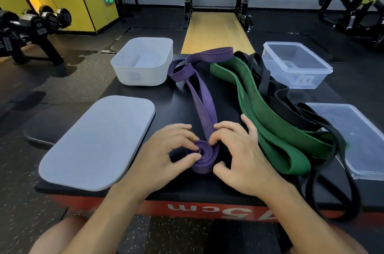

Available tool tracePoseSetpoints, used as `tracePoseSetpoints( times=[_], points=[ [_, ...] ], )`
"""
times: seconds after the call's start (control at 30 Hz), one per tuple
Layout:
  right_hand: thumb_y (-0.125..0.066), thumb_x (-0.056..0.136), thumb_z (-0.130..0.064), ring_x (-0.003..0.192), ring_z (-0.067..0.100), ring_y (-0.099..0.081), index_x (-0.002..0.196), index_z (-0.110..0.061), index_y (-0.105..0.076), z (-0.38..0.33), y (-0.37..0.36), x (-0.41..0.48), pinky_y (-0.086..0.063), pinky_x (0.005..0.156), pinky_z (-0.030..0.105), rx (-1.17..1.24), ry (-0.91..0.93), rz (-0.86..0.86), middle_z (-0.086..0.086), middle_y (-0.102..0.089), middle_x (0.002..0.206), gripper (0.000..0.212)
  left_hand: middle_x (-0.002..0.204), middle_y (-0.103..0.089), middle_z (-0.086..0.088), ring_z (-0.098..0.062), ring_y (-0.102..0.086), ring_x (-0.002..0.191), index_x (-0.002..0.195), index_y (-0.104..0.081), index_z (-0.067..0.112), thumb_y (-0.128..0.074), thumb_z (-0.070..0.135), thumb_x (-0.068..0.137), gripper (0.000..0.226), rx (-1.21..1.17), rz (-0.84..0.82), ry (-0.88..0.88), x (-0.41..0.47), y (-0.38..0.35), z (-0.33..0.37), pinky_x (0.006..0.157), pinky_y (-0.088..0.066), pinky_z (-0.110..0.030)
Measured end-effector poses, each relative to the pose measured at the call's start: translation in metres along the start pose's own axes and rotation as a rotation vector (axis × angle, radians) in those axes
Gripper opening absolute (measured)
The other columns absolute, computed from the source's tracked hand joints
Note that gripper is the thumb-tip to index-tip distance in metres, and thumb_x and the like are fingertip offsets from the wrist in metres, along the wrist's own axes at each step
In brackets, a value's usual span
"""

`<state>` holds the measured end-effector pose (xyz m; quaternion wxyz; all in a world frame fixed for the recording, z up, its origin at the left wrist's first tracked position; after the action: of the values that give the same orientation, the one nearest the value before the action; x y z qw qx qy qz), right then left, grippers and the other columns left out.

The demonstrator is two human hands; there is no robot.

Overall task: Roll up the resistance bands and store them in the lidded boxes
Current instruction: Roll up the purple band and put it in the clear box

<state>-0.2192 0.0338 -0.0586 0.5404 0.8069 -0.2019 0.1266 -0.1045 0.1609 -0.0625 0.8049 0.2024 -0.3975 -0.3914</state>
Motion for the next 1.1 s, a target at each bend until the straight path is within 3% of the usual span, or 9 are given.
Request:
tracePoseSetpoints(
  times=[0.13,0.27,0.37,0.53,0.7,0.87,1.0,1.1],
  points=[
    [-0.068,0.068,-0.009,0.107,0.006,-0.052,0.096,-0.027,-0.058,0.000,0.001,0.001,-0.009,0.126,0.053,-0.056,0.007,0.066,-0.021,-0.055,0.089,0.035,0.128,-0.069,0.020,-0.002,-0.052,0.136,0.101,-0.077,0.024,-0.071,0.037,0.094,0.016,0.075,-0.030,-0.040,-0.001,-0.002,0.005,0.112,-0.044,-0.035],
    [-0.065,0.064,-0.010,0.097,0.012,-0.054,0.088,-0.024,-0.063,-0.003,0.009,-0.002,-0.011,0.124,0.048,-0.057,0.036,0.154,-0.021,-0.054,0.079,0.028,0.127,-0.069,0.023,0.001,-0.052,0.134,0.122,-0.076,0.027,-0.065,0.042,0.098,0.030,0.120,-0.064,-0.042,-0.002,-0.005,0.003,0.110,-0.044,-0.031],
    [-0.061,0.071,-0.017,0.103,0.012,-0.057,0.089,-0.025,-0.071,-0.004,0.013,-0.004,-0.012,0.123,0.052,-0.042,0.069,0.194,-0.022,-0.063,0.085,0.023,0.126,-0.070,0.021,-0.001,-0.053,0.133,0.120,-0.079,0.026,-0.063,0.044,0.098,0.033,0.114,-0.072,-0.038,0.000,-0.008,0.002,0.110,-0.045,-0.033],
    [-0.069,0.091,-0.029,0.114,0.008,-0.063,0.088,-0.026,-0.080,-0.008,0.016,-0.006,-0.017,0.121,0.058,-0.043,0.145,0.260,-0.022,-0.074,0.101,0.012,0.125,-0.071,0.023,-0.002,-0.054,0.133,0.120,-0.079,0.028,-0.063,0.046,0.098,0.033,0.130,-0.080,-0.024,0.001,-0.007,0.000,0.109,-0.047,-0.034],
    [-0.066,0.087,-0.032,0.114,0.003,-0.061,0.080,-0.030,-0.077,0.005,0.007,0.002,-0.015,0.123,0.056,-0.035,0.039,0.193,-0.027,-0.072,0.092,0.013,0.125,-0.072,0.024,0.000,-0.055,0.132,0.120,-0.079,0.030,-0.058,0.047,0.099,0.035,0.113,-0.080,0.009,0.001,-0.009,-0.002,0.109,-0.048,-0.035],
    [-0.067,0.091,-0.036,0.118,-0.001,-0.059,0.096,-0.031,-0.078,0.002,0.008,-0.003,-0.019,0.121,0.059,0.054,0.064,0.147,-0.027,-0.071,0.104,0.013,0.120,-0.072,0.027,-0.004,-0.061,0.125,0.115,-0.081,0.033,-0.067,0.044,0.094,0.028,-0.001,-0.055,0.047,-0.001,-0.005,-0.005,0.104,-0.051,-0.037],
    [-0.074,0.081,-0.050,0.120,0.001,-0.059,0.103,-0.030,-0.075,0.001,0.010,-0.002,-0.017,0.123,0.058,0.079,0.036,0.111,-0.020,-0.069,0.105,0.030,0.114,-0.073,0.028,-0.007,-0.064,0.119,0.107,-0.083,0.031,-0.075,0.029,0.087,0.022,-0.064,-0.038,0.109,0.002,-0.005,-0.011,0.103,-0.051,-0.031],
    [-0.076,0.077,-0.059,0.129,0.001,-0.054,0.109,-0.034,-0.072,0.004,0.009,-0.008,-0.012,0.124,0.057,0.053,0.040,0.039,-0.022,-0.067,0.114,0.040,0.109,-0.073,0.032,-0.003,-0.064,0.116,0.103,-0.083,0.038,-0.084,0.030,0.086,0.018,-0.085,-0.021,0.161,0.005,-0.004,-0.013,0.101,-0.050,-0.026]
  ],
)
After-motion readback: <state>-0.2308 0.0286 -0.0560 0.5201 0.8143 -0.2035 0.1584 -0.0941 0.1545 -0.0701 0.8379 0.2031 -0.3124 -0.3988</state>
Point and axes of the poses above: each hand's wrist, its own x-axis towards the middle knuckle, its own y-axis out of the back of the hand, z = x × y, the point moved 8 cm from there along x, towards the middle knuckle
